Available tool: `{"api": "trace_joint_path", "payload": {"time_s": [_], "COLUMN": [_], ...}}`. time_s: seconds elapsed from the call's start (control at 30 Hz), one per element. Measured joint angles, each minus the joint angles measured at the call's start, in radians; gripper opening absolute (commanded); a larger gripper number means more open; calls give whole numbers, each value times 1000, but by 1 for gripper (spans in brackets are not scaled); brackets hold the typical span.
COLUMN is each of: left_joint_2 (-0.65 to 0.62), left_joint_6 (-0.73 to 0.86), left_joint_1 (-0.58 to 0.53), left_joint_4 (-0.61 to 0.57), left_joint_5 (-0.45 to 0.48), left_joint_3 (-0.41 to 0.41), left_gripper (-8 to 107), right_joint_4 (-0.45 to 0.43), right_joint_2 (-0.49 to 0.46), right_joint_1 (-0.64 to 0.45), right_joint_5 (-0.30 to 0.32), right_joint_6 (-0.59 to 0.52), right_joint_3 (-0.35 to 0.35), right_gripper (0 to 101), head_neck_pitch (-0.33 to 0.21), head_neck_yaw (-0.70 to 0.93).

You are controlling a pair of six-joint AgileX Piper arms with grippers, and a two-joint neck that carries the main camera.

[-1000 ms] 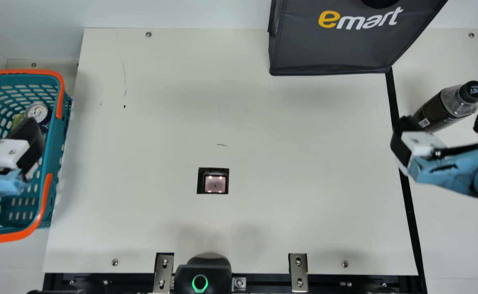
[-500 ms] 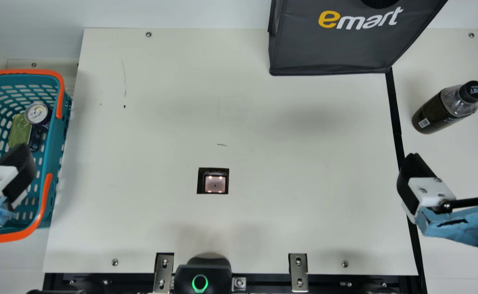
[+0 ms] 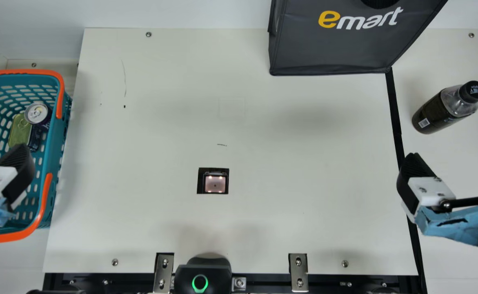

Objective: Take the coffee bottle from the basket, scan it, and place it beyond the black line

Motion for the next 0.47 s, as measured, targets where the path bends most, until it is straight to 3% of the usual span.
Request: {"api": "trace_joint_path", "payload": {"time_s": [0.47], "left_joint_2": [0], "left_joint_6": [0], "left_joint_1": [0], "left_joint_4": [0], "left_joint_5": [0], "left_joint_3": [0], "left_gripper": [90], "right_joint_4": [0], "right_joint_2": [0], "right_joint_1": [0], "right_joint_5": [0], "right_joint_6": [0], "right_joint_3": [0], "right_gripper": [91], "head_neck_pitch": [0], "head_neck_yaw": [2]}}
